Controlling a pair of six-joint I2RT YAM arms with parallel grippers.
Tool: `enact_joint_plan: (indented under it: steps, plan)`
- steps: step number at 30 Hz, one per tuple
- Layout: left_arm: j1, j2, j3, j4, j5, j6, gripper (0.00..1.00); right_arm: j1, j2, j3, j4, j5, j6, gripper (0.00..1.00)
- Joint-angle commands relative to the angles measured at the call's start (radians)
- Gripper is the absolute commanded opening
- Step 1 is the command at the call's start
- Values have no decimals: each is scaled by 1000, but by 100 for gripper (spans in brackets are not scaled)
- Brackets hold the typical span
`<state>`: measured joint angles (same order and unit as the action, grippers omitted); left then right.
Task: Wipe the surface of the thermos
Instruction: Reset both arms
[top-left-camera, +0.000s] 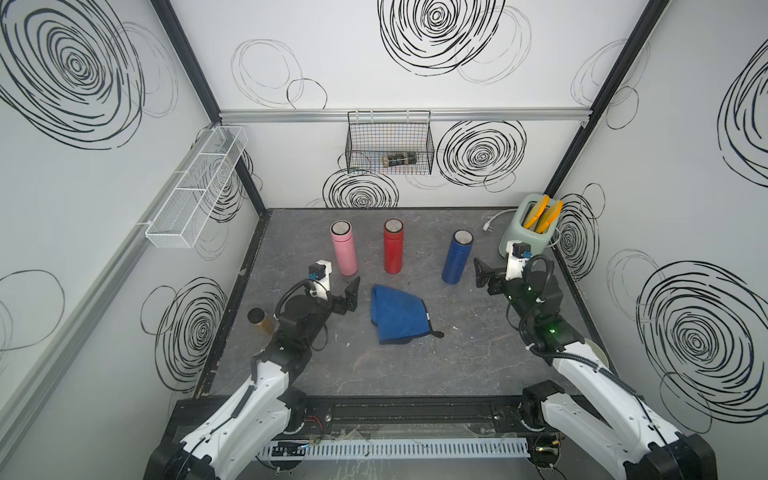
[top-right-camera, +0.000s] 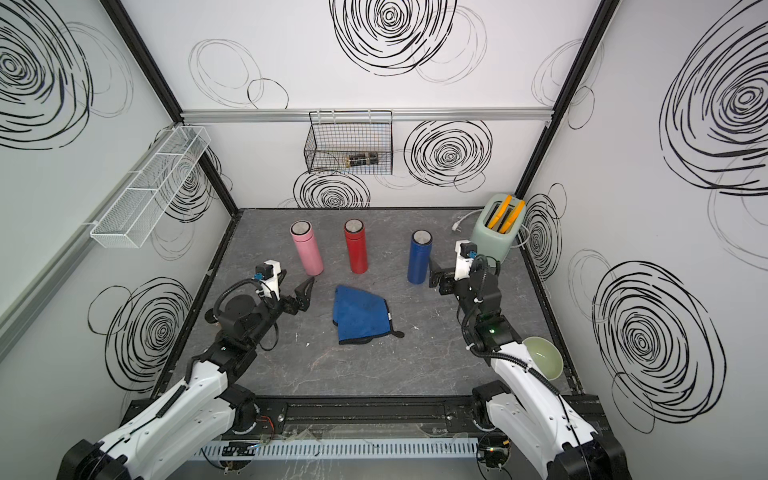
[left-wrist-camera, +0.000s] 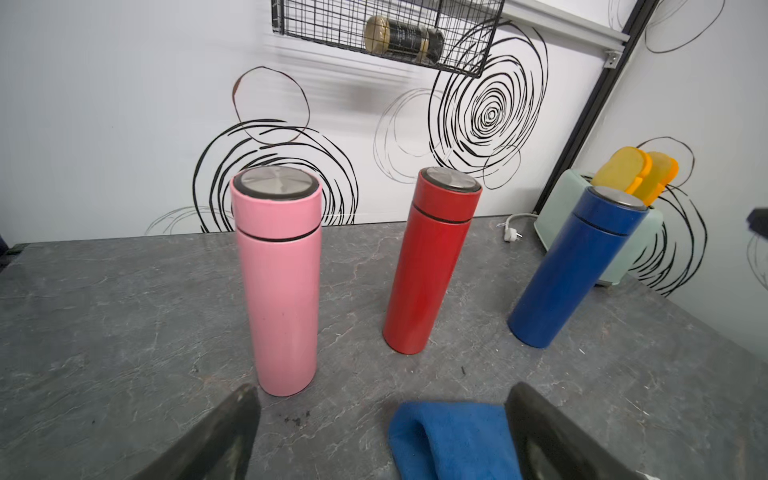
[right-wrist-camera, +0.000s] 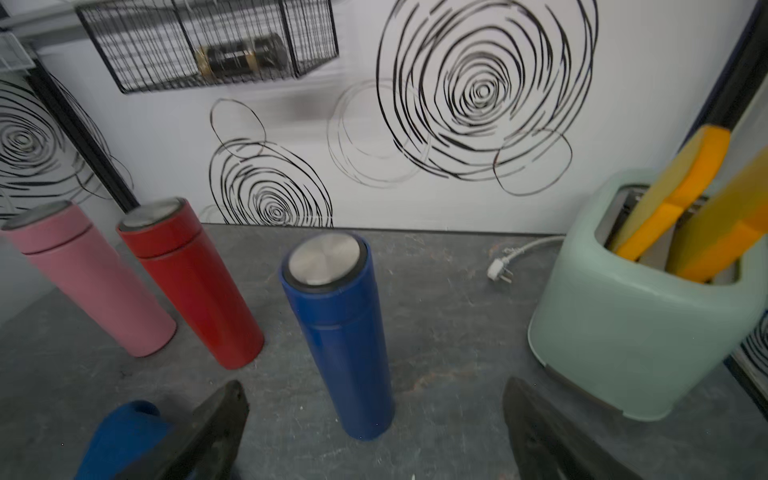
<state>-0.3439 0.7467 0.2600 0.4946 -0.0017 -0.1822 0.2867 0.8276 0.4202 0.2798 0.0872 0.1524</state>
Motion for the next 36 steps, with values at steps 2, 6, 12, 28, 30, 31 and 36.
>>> enact_joint_plan:
  steps: [2,6,12,28,30,31,36]
  plan:
    - [19,-14,-95,290,-106,-13,96,-9,-74,-175,188,110,29,98]
    - [92,43,-182,437,-105,-27,96,-31,-125,-266,244,181,19,98]
    - [270,187,-186,574,-5,-80,96,-77,-79,-272,304,227,-28,98]
    - [492,469,-202,810,56,-7,96,-177,308,-242,604,222,-30,98]
    - [496,484,-202,833,50,4,96,-182,343,-245,645,228,-34,98]
    - [500,497,-202,844,52,-5,96,-185,364,-244,662,230,-40,98]
    - [477,623,-183,959,104,7,96,-192,451,-212,722,229,-55,98]
